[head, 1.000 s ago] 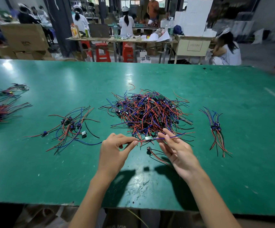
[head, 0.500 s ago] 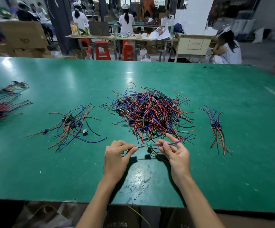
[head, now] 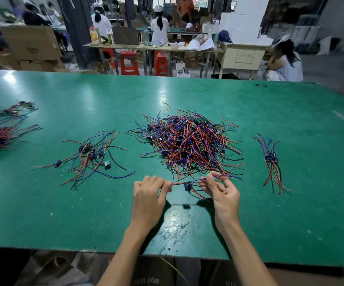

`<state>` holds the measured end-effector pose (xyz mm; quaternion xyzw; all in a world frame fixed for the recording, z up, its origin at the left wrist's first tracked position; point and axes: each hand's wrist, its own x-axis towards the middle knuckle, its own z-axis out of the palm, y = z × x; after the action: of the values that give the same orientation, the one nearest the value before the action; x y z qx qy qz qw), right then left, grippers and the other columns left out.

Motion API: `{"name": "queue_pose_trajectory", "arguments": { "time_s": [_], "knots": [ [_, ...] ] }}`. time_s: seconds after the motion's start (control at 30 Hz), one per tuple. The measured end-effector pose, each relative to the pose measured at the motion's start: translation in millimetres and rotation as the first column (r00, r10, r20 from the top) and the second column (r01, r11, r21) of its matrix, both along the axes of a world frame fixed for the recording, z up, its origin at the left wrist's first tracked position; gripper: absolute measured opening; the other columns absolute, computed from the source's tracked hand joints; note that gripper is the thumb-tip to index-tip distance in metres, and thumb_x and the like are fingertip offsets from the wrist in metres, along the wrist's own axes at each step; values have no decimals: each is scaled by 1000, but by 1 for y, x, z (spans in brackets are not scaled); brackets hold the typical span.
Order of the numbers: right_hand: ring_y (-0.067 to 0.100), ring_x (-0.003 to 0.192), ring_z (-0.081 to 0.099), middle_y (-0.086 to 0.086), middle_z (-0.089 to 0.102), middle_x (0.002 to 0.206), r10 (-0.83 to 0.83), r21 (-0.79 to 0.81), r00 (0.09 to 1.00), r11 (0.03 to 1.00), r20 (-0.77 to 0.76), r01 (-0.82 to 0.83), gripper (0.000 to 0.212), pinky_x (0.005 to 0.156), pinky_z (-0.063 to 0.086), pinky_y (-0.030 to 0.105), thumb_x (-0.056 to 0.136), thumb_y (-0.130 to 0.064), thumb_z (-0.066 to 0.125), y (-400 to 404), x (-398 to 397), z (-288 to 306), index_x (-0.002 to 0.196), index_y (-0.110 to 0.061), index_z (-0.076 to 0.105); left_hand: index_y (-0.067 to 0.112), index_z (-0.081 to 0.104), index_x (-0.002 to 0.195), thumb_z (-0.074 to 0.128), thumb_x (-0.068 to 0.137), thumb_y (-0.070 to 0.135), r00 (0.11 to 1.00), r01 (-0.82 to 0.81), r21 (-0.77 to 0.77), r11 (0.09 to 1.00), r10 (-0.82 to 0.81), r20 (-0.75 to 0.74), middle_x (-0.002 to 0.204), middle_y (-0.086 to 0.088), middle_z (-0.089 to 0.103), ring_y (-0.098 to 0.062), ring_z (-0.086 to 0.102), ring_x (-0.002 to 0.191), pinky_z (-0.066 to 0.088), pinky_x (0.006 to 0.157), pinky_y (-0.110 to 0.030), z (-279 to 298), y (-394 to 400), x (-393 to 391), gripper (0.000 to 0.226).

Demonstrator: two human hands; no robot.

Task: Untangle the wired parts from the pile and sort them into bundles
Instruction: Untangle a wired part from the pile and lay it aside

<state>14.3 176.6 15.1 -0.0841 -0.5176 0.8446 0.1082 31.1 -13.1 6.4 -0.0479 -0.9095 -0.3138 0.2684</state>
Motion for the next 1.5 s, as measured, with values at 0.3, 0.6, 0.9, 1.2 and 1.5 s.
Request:
{"name": "queue_pose_trajectory", "arguments": {
  "time_s": [0.3, 0.6, 0.9, 1.2, 1.5],
  "knots": [
    [22, 90, 76, 12, 78, 96, 91, 39, 996, 995, 23, -92, 19, 68, 62, 28, 96, -26, 61, -22, -4, 16, 102, -8, 63, 31, 64, 85, 40, 100, 59, 994, 59, 109, 992, -68, 86, 64, 18, 48, -2, 46, 67, 33, 69, -24, -2, 2, -1, 40],
    [14, 40, 59, 0, 67, 61, -39, 614, 993, 789, 112, -38, 22, 40, 49, 23, 103, -27, 56, 86, -83, 80, 105, -6, 65, 38, 55, 110, 43, 93, 60, 991, -100, 306, 947, 66, 119, 86, 16, 59, -6, 57, 82, 44, 79, -37, -5, -4, -8, 30],
    [41, 126, 49, 32, 53, 132, -390, 946, 868, 28, 307, -322, 44, 101, 41, 42, 96, -31, 64, 181, -157, 46, 118, 6, 54, 32, 59, 103, 64, 94, 31, 975, -206, 401, 893, 150, 167, 99, 8, 60, 15, 49, 95, 41, 83, -27, -12, -12, -25, 11],
    [15, 95, 61, -5, 69, 99, 61, 986, 991, 123, -118, 110, 12, 89, 48, 38, 95, -26, 61, 61, -76, 24, 104, -24, 68, 31, 61, 97, 65, 93, 25, 971, -226, 437, 871, 166, 171, 98, 11, 60, 16, 48, 97, 39, 81, -20, -12, -12, -24, 8],
    [19, 96, 60, -9, 69, 99, 250, 972, 956, -133, -154, 192, 28, 85, 37, 35, 92, -52, 64, -9, -17, 1, 99, -27, 73, 34, 63, 91, 63, 94, 29, 982, -172, 390, 905, 125, 144, 96, 11, 62, 6, 49, 100, 47, 84, -20, -10, -11, -20, 5]
  ]
}}
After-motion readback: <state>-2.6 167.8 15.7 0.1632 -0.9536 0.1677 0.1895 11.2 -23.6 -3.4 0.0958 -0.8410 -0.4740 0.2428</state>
